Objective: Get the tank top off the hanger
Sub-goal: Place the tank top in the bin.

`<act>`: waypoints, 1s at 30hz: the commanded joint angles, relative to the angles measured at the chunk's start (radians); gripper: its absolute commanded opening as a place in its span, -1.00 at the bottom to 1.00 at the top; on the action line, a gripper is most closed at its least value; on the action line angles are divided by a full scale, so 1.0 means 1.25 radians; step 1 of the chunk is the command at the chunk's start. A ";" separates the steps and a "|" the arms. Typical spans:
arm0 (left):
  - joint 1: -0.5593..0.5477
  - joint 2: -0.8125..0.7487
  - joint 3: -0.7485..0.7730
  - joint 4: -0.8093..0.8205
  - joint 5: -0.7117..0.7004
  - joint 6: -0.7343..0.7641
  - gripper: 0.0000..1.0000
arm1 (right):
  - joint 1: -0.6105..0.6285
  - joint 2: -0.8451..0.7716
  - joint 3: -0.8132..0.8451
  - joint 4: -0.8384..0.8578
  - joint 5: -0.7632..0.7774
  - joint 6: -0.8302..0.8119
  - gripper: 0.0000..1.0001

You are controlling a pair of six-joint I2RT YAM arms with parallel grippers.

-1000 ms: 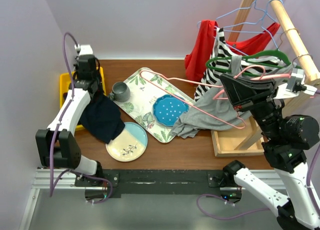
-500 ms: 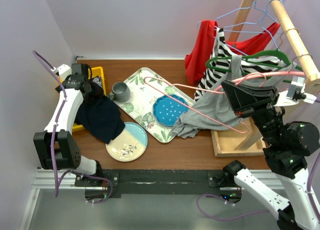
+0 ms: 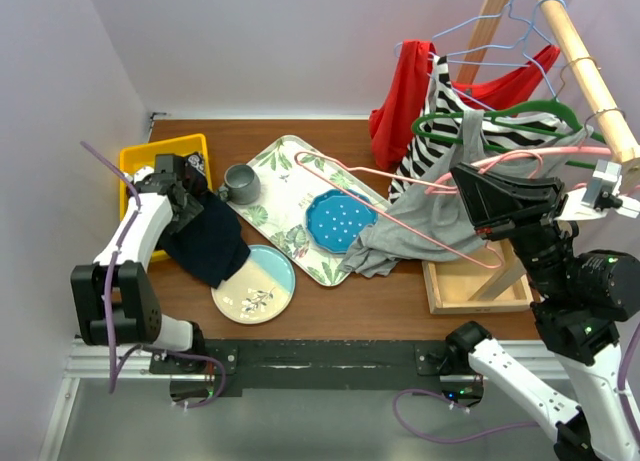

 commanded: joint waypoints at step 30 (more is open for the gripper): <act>0.013 0.087 0.267 0.255 -0.302 0.015 -1.00 | 0.003 -0.019 -0.015 0.016 0.032 -0.015 -1.00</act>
